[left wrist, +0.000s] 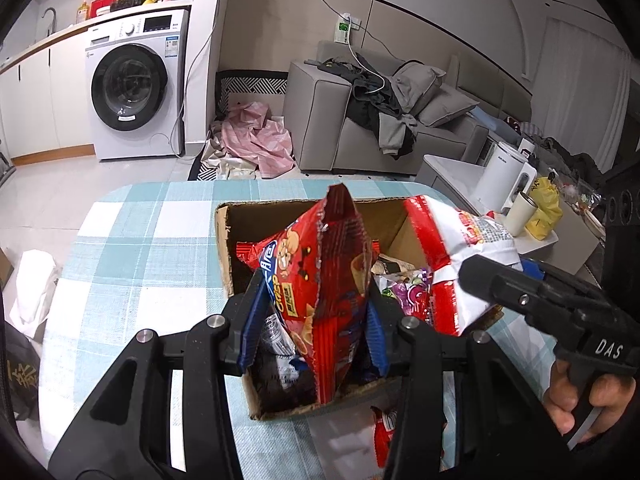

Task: Organize snacks

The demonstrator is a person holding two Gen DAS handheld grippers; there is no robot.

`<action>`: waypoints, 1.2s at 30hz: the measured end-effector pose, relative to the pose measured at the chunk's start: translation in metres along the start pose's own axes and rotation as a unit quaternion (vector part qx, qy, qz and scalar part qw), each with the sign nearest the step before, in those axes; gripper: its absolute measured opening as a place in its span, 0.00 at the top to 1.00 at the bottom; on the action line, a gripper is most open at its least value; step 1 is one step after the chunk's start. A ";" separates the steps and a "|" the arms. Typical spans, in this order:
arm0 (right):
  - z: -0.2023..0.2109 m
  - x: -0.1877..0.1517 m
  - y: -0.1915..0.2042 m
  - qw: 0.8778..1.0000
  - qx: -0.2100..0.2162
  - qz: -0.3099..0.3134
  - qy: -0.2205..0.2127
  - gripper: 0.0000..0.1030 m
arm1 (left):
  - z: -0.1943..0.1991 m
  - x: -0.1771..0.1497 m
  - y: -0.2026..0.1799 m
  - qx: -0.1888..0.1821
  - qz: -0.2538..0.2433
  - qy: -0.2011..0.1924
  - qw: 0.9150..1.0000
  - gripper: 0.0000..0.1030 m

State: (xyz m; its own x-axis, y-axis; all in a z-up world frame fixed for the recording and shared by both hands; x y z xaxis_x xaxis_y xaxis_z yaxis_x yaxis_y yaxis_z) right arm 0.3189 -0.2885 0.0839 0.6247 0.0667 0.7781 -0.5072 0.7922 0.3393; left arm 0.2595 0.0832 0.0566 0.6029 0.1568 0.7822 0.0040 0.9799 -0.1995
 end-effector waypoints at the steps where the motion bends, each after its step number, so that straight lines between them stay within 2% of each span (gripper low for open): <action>1: -0.003 0.000 -0.001 1.000 0.001 0.000 0.003 0.34 | -0.004 0.000 0.000 0.001 0.000 0.000 1.000 0.61; 15: -0.044 0.005 -0.016 1.000 -0.015 -0.003 0.027 0.34 | -0.056 0.007 -0.002 0.018 -0.001 0.007 1.000 0.61; 21: -0.053 0.008 -0.017 0.999 -0.039 0.016 0.025 0.34 | -0.071 0.007 -0.003 0.026 -0.009 0.008 1.000 0.61; 36: -0.066 0.011 -0.019 0.999 -0.034 0.021 0.028 0.33 | -0.081 0.003 0.001 0.025 -0.016 0.013 0.999 0.60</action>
State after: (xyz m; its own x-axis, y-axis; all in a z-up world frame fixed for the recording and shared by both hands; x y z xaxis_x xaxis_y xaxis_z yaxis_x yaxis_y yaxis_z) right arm 0.3746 -0.2631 0.0516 0.6365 0.1321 0.7599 -0.4935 0.8269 0.2697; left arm 0.3259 0.0743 0.0107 0.6233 0.1232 0.7722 -0.0164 0.9894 -0.1446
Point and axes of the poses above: each gripper's, at about its wrist camera, not at the fingertips, and z roughly against the way its jaws point, y to its left, x to its top, the point moved 5 cm from there along -z, roughly the way its jaws point, and after that the axes turned 2 degrees about -y, right-handed, at the moved point
